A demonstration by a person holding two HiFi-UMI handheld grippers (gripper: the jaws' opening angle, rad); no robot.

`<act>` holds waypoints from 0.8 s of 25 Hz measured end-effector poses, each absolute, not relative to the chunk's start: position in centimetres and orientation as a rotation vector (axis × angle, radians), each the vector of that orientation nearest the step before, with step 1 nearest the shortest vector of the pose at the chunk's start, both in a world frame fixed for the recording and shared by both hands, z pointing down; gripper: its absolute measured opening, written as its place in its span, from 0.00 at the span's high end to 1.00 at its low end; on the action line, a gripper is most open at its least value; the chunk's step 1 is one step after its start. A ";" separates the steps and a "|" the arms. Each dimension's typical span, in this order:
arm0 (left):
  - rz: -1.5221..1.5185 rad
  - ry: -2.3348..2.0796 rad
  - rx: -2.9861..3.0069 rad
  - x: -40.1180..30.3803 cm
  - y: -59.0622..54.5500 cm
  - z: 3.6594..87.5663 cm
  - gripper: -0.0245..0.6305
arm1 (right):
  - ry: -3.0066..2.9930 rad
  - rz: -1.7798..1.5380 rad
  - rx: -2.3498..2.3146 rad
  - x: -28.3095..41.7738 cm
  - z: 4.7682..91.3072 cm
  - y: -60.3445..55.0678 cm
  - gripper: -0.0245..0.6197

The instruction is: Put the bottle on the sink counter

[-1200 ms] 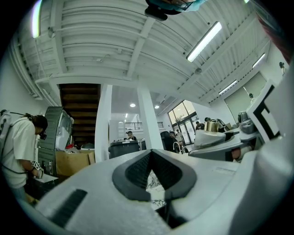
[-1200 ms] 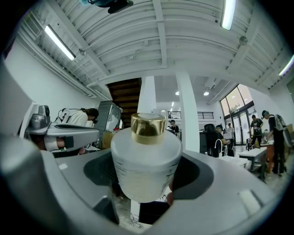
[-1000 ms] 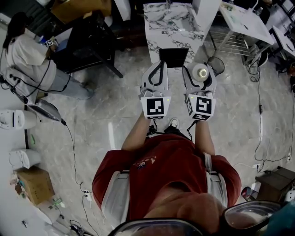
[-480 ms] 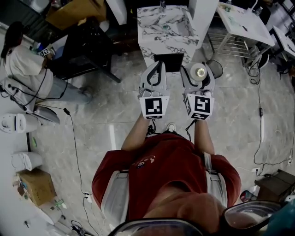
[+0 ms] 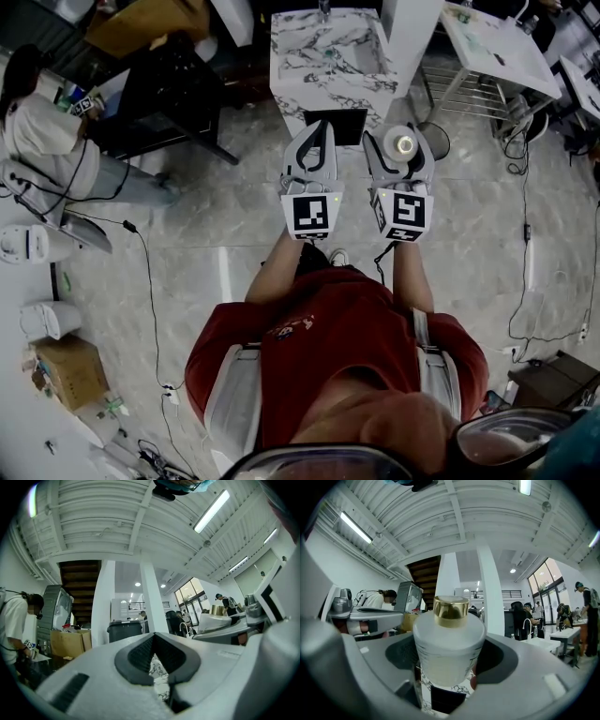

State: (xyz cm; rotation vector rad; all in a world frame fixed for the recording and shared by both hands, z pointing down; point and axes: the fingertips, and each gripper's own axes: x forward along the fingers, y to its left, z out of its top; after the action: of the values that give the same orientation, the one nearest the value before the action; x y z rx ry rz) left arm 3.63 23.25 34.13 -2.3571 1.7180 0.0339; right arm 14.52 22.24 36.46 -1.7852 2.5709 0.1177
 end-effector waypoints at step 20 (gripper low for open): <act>0.071 1.632 -2.380 3.7 14.2 34.5 0.96 | 2.550 0.127 -1.854 14.3 37.3 14.1 0.43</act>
State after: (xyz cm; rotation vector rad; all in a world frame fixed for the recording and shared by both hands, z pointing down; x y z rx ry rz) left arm 3.74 14.23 34.51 -2.3801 1.6323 0.0712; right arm 14.33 14.06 37.33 -1.8536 2.5500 0.1274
